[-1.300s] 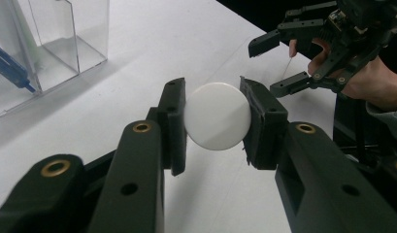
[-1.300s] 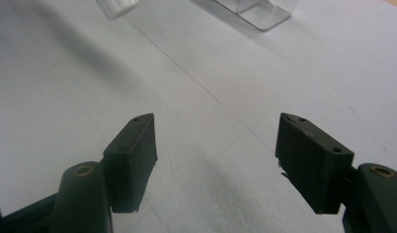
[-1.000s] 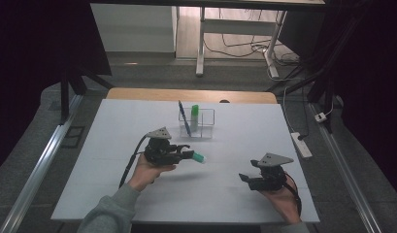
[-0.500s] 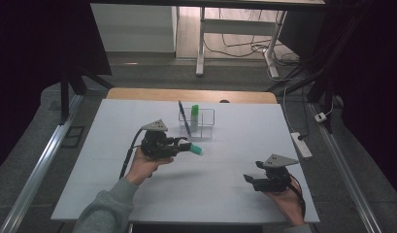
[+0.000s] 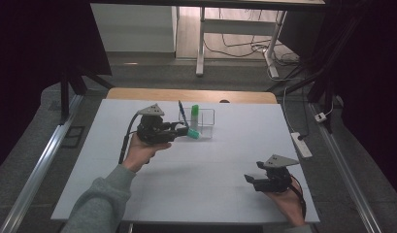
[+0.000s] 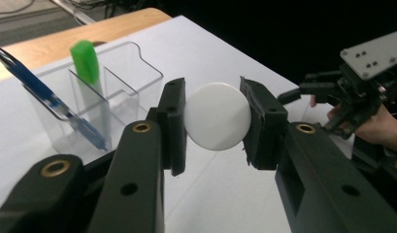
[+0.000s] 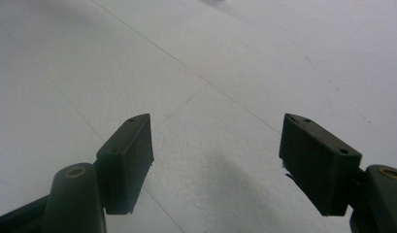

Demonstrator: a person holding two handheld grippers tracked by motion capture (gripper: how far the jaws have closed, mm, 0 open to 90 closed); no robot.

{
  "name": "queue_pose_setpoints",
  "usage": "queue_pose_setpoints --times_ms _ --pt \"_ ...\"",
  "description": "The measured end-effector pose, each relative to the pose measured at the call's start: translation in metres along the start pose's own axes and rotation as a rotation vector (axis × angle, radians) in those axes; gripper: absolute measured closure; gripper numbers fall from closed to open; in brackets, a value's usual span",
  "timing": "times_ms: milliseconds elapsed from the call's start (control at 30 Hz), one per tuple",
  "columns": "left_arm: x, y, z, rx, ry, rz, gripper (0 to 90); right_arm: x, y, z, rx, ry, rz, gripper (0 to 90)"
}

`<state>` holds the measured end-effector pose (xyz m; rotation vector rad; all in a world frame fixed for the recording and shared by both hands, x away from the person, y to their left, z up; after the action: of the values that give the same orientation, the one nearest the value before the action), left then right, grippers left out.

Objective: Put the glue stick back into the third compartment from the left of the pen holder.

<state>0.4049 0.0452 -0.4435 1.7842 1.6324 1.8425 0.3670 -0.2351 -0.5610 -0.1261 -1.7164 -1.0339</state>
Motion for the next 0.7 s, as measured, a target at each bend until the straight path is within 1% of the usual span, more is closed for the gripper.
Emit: queue_pose_setpoints --times_ms 133,267,333,467,700 --pt "0.001 0.009 0.006 0.005 0.018 0.000 64.1 0.000 0.000 0.000 0.001 0.001 0.003 27.5" --pt "0.002 0.019 0.011 0.016 0.018 -0.004 64.1 -0.001 -0.001 0.000 0.002 -0.004 0.007 27.5" --pt "0.002 0.023 0.014 0.017 0.032 0.001 64.1 -0.001 -0.001 0.000 0.003 -0.004 0.008 27.5" --pt "-0.003 0.031 0.020 0.032 0.042 0.010 64.0 -0.001 -0.001 0.000 0.008 -0.005 0.013 27.6" --pt "-0.015 0.042 0.028 0.033 0.060 0.024 64.0 -0.002 -0.002 -0.001 0.010 -0.008 0.022 27.6"
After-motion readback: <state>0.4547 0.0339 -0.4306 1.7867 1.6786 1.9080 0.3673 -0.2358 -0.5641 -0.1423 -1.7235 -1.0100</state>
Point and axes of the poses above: each handheld gripper's, and its own axes: x roughly backward along the jaws, y roughly out of its top, z roughly to its left, the point moved 10 cm from there along -x, roughly forward along the jaws, and after that the axes turned 15 degrees about z, right-handed, at the moved point
